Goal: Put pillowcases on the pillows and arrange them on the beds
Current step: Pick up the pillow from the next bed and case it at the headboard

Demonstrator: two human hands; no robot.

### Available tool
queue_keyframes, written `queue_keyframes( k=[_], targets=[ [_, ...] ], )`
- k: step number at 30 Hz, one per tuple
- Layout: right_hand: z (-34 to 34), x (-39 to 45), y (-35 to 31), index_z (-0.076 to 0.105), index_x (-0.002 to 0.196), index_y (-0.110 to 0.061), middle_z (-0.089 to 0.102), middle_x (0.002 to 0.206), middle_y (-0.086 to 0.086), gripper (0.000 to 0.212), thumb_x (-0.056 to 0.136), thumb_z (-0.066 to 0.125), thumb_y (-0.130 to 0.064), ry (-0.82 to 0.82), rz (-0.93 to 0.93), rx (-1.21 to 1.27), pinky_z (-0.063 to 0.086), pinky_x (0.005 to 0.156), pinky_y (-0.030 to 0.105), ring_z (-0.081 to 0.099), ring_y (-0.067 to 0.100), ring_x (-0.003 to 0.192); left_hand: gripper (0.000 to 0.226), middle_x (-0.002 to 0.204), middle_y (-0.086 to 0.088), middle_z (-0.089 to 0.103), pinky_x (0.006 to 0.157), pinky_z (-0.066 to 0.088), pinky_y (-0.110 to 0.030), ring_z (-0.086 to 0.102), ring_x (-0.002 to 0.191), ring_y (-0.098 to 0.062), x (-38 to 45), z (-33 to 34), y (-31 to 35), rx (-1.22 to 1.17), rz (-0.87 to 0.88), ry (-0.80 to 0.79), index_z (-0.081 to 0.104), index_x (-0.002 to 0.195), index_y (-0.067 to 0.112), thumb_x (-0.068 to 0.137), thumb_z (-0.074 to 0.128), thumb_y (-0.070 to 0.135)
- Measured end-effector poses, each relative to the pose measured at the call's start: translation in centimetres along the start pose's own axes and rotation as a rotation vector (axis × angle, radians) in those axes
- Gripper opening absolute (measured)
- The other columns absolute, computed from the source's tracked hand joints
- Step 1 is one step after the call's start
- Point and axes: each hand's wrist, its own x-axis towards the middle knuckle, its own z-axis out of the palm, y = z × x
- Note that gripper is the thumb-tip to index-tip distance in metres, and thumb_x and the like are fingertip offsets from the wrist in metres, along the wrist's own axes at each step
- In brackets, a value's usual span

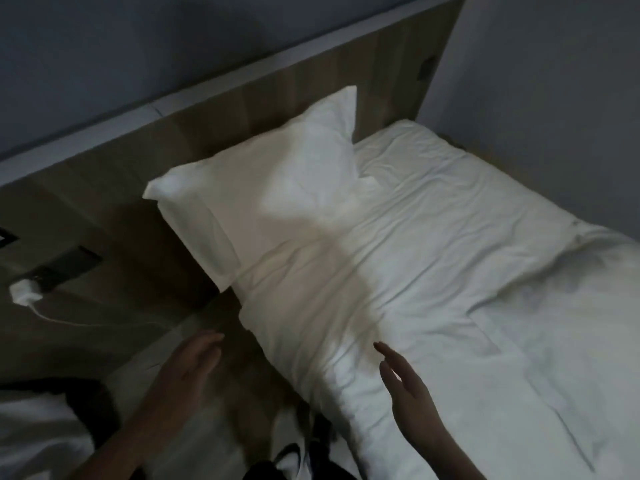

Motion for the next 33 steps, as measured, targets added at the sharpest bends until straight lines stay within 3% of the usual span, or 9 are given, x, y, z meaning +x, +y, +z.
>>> queue_keyframes(
  k=[3,5,8,15,18,23,27,29,33],
  targets=[
    [-0.4,-6.4,2.1,0.063,0.131,-0.044,0.06,0.14,-0.027,0.033,0.105,0.054,-0.026,0.072,0.01,0.051,0.039,0.096,0.006,0.047,-0.015,0.129,0.025,0.134,0.026,0.058,0.099,0.034,0.003,0.052,0.124,0.017,-2.9,1.0,0.0,0.014,0.028,-0.107,0.07,0.114,0.056,0.098,0.061,0.038],
    [-0.4,-10.1,3.7,0.064,0.132,-0.042,0.06,0.14,-0.026,0.034,0.105,0.054,-0.025,0.116,0.035,0.082,0.04,0.091,-0.001,0.049,-0.011,0.13,0.03,0.132,0.022,0.059,0.094,0.034,0.006,0.051,0.115,0.026,-4.9,1.8,0.0,0.009,0.031,-0.143,0.072,0.119,0.037,0.104,0.06,0.016],
    [-0.5,-15.6,5.6,0.063,0.133,-0.042,0.058,0.142,-0.027,0.034,0.105,0.053,-0.026,0.153,0.075,0.142,0.036,0.093,-0.005,0.044,-0.023,0.128,0.027,0.127,0.019,0.06,0.088,0.035,0.007,0.054,0.107,0.028,-8.6,3.1,0.3,0.005,0.035,-0.204,0.068,0.125,0.016,0.103,0.056,0.005],
    [-3.1,-26.0,9.6,0.066,0.129,-0.039,0.061,0.137,-0.02,0.03,0.104,0.056,-0.026,0.308,0.103,0.225,0.038,0.083,-0.007,0.049,-0.03,0.114,0.029,0.131,0.034,0.058,0.101,0.045,-0.016,0.056,0.124,0.007,-16.0,7.5,0.7,0.119,0.21,-0.322,0.065,0.117,0.05,0.09,0.057,0.051],
    [-5.6,-30.4,12.4,0.066,0.126,-0.047,0.063,0.134,-0.024,0.031,0.103,0.056,-0.029,0.346,0.1,0.266,0.04,0.092,0.003,0.051,-0.022,0.12,0.025,0.129,0.03,0.06,0.1,0.043,-0.009,0.057,0.124,0.005,-19.5,11.1,2.1,0.092,0.255,-0.366,0.068,0.114,0.045,0.095,0.062,0.031],
    [-10.6,-39.4,19.4,0.067,0.126,-0.045,0.066,0.132,-0.025,0.032,0.103,0.056,-0.026,0.42,0.092,0.34,0.04,0.104,0.016,0.054,-0.013,0.126,0.027,0.128,0.018,0.066,0.104,0.046,-0.021,0.06,0.125,-0.003,-28.2,20.0,5.0,0.029,0.31,-0.402,0.071,0.115,0.033,0.092,0.059,0.03],
    [-14.9,-48.4,27.2,0.068,0.129,-0.036,0.065,0.133,-0.027,0.037,0.102,0.056,-0.014,0.438,0.093,0.397,0.039,0.094,-0.001,0.05,-0.013,0.131,0.029,0.133,0.023,0.063,0.104,0.045,-0.02,0.057,0.129,0.0,-36.8,28.0,6.6,0.006,0.318,-0.44,0.069,0.118,0.041,0.093,0.058,0.031],
    [-17.2,-52.3,30.5,0.067,0.13,-0.036,0.063,0.136,-0.027,0.037,0.101,0.056,-0.015,0.448,0.092,0.399,0.039,0.094,-0.002,0.048,-0.011,0.134,0.032,0.133,0.024,0.063,0.105,0.045,-0.021,0.057,0.128,0.001,-41.4,31.6,7.1,-0.015,0.289,-0.49,0.066,0.12,0.046,0.093,0.058,0.031],
    [-22.5,-57.4,34.9,0.063,0.134,-0.036,0.059,0.14,-0.03,0.04,0.094,0.056,-0.032,0.404,0.06,0.336,0.037,0.102,0.002,0.045,-0.01,0.137,0.033,0.131,0.028,0.062,0.101,0.047,-0.016,0.059,0.124,0.003,-49.2,37.0,7.0,0.021,0.249,-0.564,0.063,0.126,0.036,0.1,0.062,0.015]
  ],
)
